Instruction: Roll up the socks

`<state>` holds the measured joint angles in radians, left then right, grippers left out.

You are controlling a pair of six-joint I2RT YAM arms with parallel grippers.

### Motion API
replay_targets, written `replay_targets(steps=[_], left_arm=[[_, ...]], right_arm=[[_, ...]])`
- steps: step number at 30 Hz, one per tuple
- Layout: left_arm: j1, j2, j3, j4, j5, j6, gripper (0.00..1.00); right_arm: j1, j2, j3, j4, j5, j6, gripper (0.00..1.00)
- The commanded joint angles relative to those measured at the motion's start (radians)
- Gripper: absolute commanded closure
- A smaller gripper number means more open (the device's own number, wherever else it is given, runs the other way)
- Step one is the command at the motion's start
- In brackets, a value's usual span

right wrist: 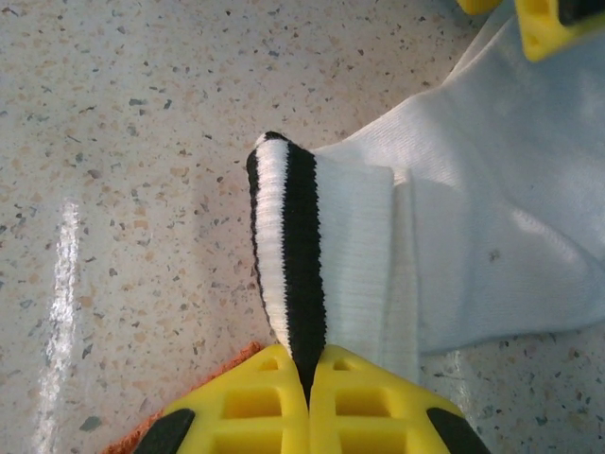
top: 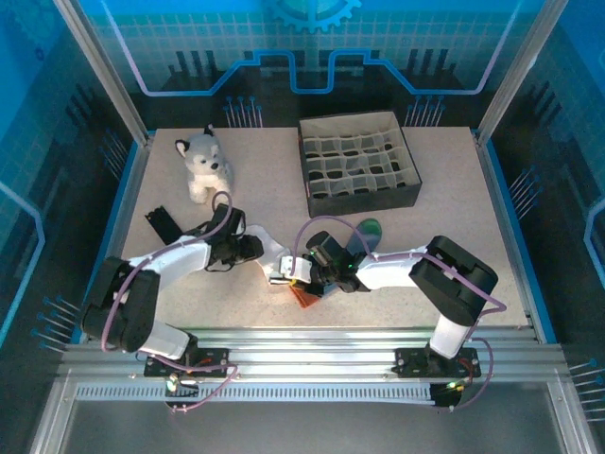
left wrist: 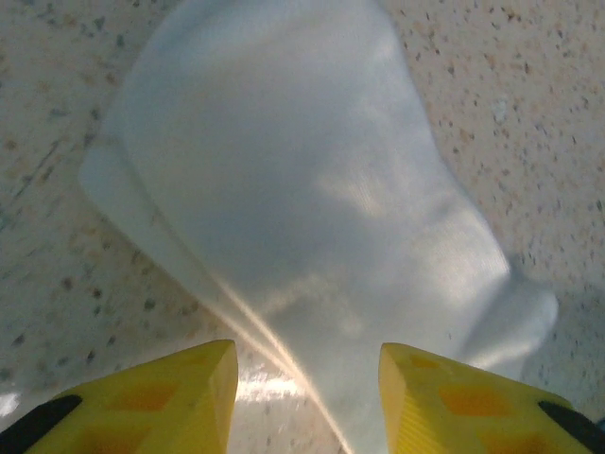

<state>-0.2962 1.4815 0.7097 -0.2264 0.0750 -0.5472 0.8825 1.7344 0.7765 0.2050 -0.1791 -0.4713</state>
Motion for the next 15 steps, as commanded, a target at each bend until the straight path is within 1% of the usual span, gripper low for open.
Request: replay_targets(steps=[1,4,10,15], left_arm=[[0.008,0.05,0.045,0.053,0.012,-0.055,0.57],[0.008,0.1,0.078,0.082,0.03,-0.037,0.58],[0.008,0.235,0.197,0.102,0.075,0.013,0.6],[0.007,0.328,0.292,0.11,0.107,0.055,0.6]], right_arm=[[-0.006,-0.018,0.033,-0.065,0.02,0.016,1.0],[-0.009,-0.015,0.054,-0.095,0.019,0.013,1.0],[-0.024,-0.005,0.124,-0.19,-0.015,-0.001,1.0],[-0.037,0.001,0.161,-0.238,-0.018,-0.012,1.0]])
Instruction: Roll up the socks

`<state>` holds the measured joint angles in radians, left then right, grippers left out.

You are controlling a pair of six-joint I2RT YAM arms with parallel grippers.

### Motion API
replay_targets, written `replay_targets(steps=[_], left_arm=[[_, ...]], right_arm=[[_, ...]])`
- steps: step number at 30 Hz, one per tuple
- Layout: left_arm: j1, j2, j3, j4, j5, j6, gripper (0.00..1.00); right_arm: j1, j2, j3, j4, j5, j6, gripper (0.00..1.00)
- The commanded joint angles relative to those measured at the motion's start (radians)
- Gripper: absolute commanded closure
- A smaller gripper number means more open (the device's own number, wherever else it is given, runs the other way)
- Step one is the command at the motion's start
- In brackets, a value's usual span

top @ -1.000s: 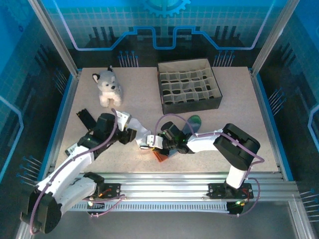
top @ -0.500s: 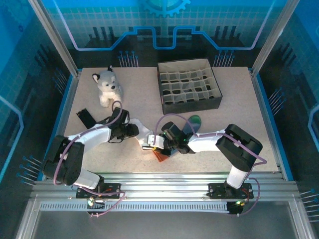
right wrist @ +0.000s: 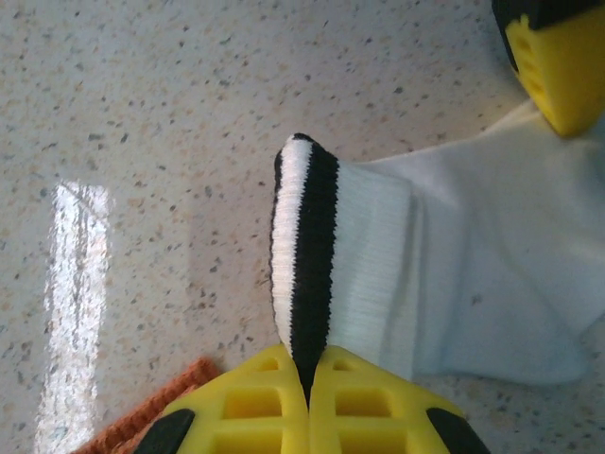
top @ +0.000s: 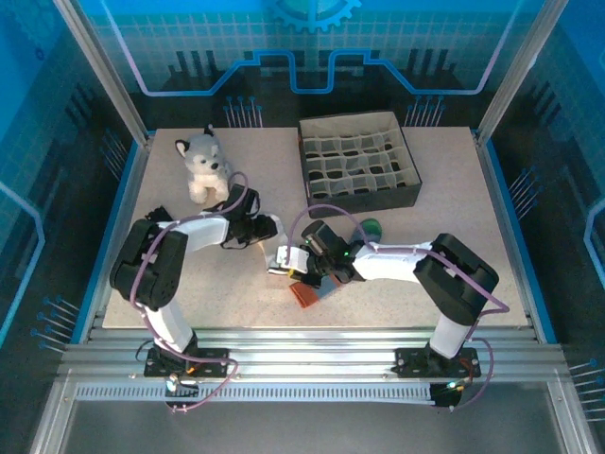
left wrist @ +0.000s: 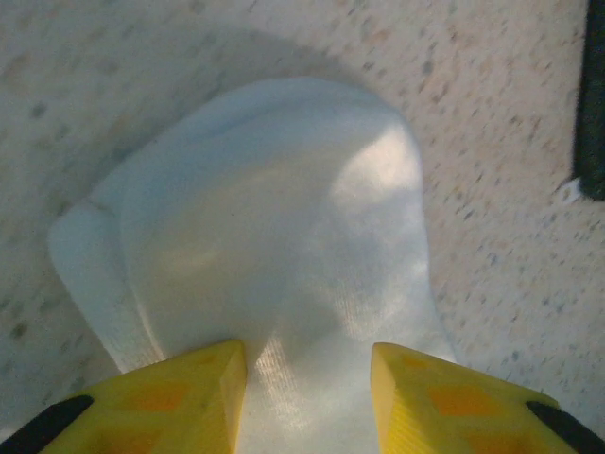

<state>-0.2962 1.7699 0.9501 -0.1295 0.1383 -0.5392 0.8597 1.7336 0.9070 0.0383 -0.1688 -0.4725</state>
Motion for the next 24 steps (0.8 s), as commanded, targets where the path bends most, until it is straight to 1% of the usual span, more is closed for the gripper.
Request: replay_targets(steps=[1,7,10,14,17,20,22,24], left_arm=[[0.007,0.059,0.074,0.011,0.052,0.059,0.6],[0.009,0.154,0.21,0.004,0.077,0.153,0.6],[0.019,0.177,0.279,0.005,0.108,0.246,0.59],[0.069,0.166,0.347,0.014,0.203,0.399,0.54],[0.123,0.126,0.358,0.033,0.29,0.559,0.5],[0.176,0.058,0.312,0.063,0.365,0.737,0.48],[0.203,0.004,0.245,0.075,0.448,0.906,0.47],[0.207,-0.046,0.168,0.061,0.499,1.094,0.45]], right_arm=[[-0.018,0.006,0.039,-0.082,-0.028,-0.011,1.0],[-0.054,0.069,0.113,-0.152,-0.034,-0.031,1.0],[-0.079,0.106,0.154,-0.188,-0.049,-0.058,1.0],[-0.11,0.146,0.204,-0.236,-0.086,-0.082,1.0],[-0.125,0.174,0.234,-0.271,-0.111,-0.096,1.0],[-0.135,0.2,0.27,-0.317,-0.138,-0.101,1.0],[-0.143,0.217,0.299,-0.357,-0.16,-0.107,1.0],[-0.15,0.232,0.325,-0.396,-0.184,-0.113,1.0]])
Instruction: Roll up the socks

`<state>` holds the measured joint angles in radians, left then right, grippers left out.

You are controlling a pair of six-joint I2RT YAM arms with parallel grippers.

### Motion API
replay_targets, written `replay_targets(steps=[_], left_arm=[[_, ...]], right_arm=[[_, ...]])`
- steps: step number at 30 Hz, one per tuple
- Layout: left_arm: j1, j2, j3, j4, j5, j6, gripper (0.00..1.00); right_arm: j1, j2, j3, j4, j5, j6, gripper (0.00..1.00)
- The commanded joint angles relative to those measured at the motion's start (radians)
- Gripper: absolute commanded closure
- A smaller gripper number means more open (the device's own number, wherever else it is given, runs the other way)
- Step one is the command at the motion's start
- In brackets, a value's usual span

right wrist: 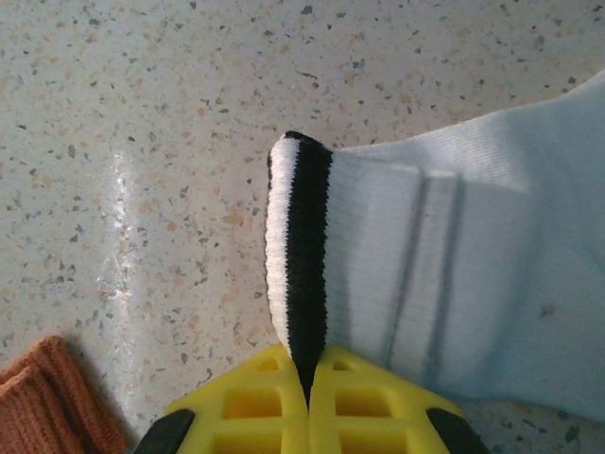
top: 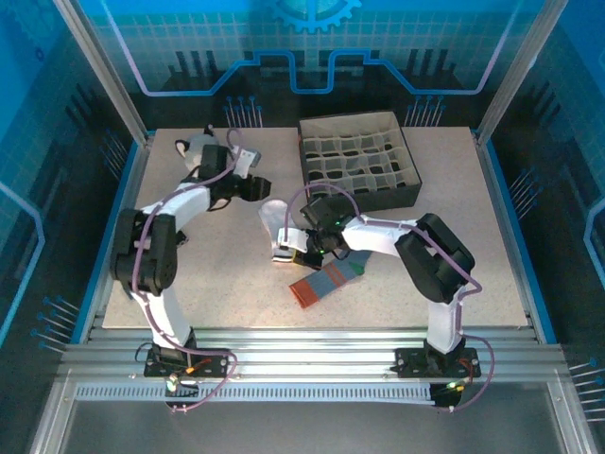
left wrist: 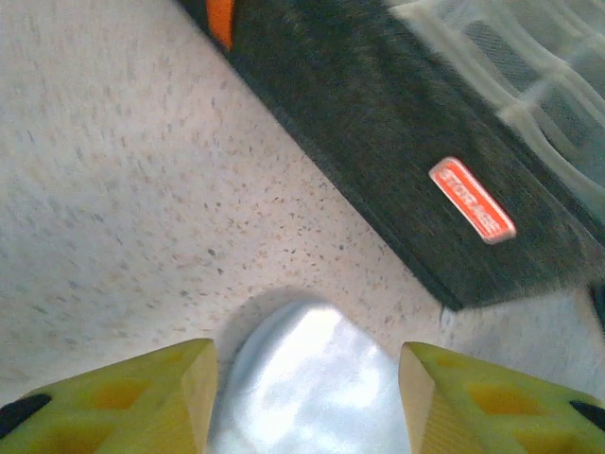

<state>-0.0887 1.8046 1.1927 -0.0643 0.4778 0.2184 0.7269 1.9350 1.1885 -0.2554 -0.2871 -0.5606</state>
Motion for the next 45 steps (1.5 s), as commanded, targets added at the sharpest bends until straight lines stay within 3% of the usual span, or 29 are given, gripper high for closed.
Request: replay_targets(steps=[1,5,7,9,12,19,26,36,45], left_arm=[[0.0,-0.103,-0.12,-0.023,0.186,0.427,0.44],[-0.002,-0.177,-0.298,0.048,0.247,0.559,0.46],[-0.008,-0.218,-0.388,0.07,0.294,0.675,0.52],[-0.038,-0.252,-0.443,0.056,0.28,0.796,0.55],[-0.095,-0.272,-0.471,0.042,0.238,0.841,0.56],[-0.174,-0.272,-0.516,0.078,0.147,0.871,0.59],[-0.174,-0.234,-0.516,0.079,0.138,0.864,0.63],[-0.163,-0.287,-0.613,0.237,0.068,0.802,0.64],[-0.186,-0.351,-0.629,0.231,0.011,0.893,0.65]], right_arm=[[-0.022,0.036,0.054,-0.118,-0.077,-0.024,1.0],[-0.043,0.053,0.092,-0.175,-0.141,-0.021,1.0],[-0.049,0.063,0.114,-0.212,-0.163,-0.023,1.0],[-0.053,0.072,0.132,-0.243,-0.171,-0.026,1.0],[-0.062,0.092,0.164,-0.286,-0.198,-0.022,1.0],[-0.074,0.143,0.265,-0.387,-0.234,0.048,1.0],[-0.082,0.175,0.301,-0.425,-0.256,0.092,1.0],[-0.105,0.251,0.38,-0.504,-0.237,0.199,1.0],[-0.11,0.316,0.476,-0.627,-0.195,0.251,1.0]])
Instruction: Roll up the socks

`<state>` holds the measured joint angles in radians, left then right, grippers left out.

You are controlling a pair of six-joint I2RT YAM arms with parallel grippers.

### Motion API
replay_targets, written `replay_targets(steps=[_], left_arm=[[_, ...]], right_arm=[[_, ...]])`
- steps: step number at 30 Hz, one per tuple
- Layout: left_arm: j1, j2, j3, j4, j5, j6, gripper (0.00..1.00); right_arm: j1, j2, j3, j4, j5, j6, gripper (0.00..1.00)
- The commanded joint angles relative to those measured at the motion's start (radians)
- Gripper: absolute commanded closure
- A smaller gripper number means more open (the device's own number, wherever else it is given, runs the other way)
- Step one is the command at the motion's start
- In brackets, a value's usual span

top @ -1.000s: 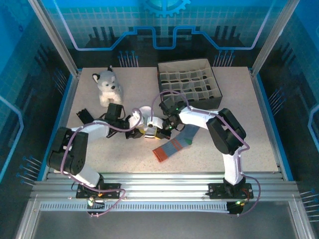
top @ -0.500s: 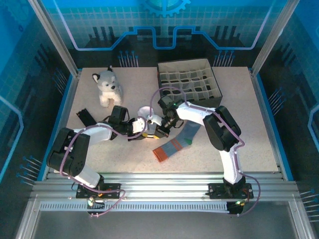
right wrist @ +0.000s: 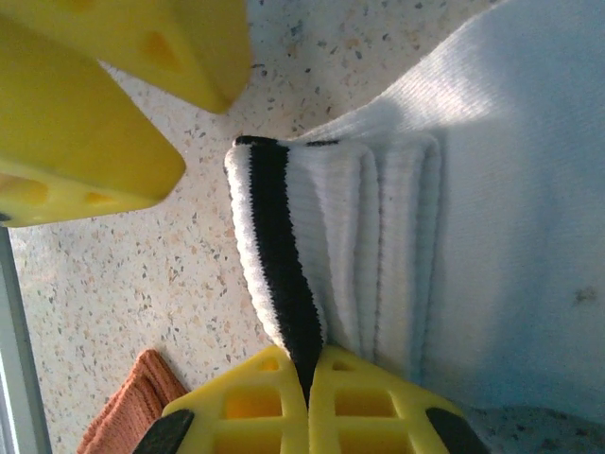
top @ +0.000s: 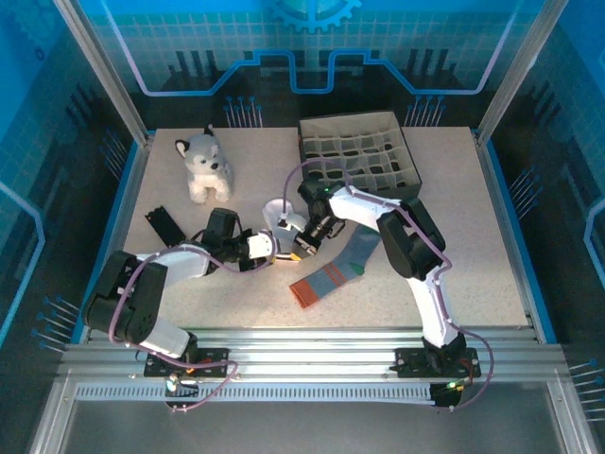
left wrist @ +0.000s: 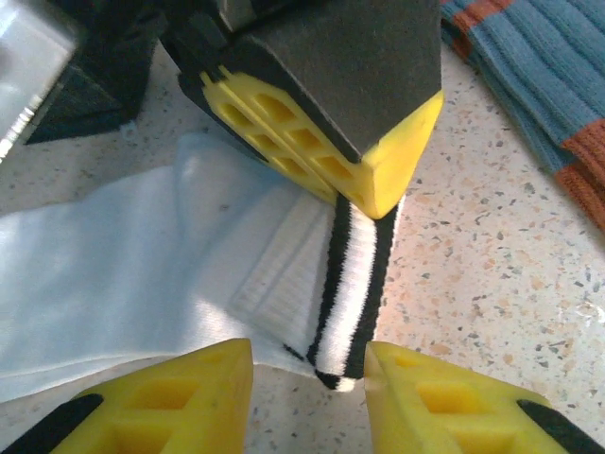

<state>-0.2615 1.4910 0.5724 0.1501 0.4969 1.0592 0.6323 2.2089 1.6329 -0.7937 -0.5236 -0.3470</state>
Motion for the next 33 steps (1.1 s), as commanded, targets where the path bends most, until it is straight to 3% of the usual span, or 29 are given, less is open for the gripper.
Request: replay_targets(steps=[1,11,26,29,33], left_arm=[[-0.022,-0.044,-0.008,0.01,-0.017,0.066,0.66],[-0.083,0.031,0.045,-0.023,-0.033,0.073,0.69],[-0.085,0.175,0.199,-0.184,-0.045,0.057,0.76],[-0.084,0.16,0.188,-0.177,-0.028,0.05,0.75],[-0.084,0.132,0.166,-0.165,-0.006,0.048,0.67]], right_arm=[[-0.017,0.051,0.044,-0.105,0.044,0.045,1.0],[-0.026,0.09,0.105,-0.167,0.041,0.084,1.0],[-0.027,0.098,0.13,-0.191,-0.007,0.088,1.0],[-0.028,0.105,0.138,-0.197,-0.006,0.089,1.0],[-0.028,0.112,0.146,-0.206,0.008,0.099,1.0]])
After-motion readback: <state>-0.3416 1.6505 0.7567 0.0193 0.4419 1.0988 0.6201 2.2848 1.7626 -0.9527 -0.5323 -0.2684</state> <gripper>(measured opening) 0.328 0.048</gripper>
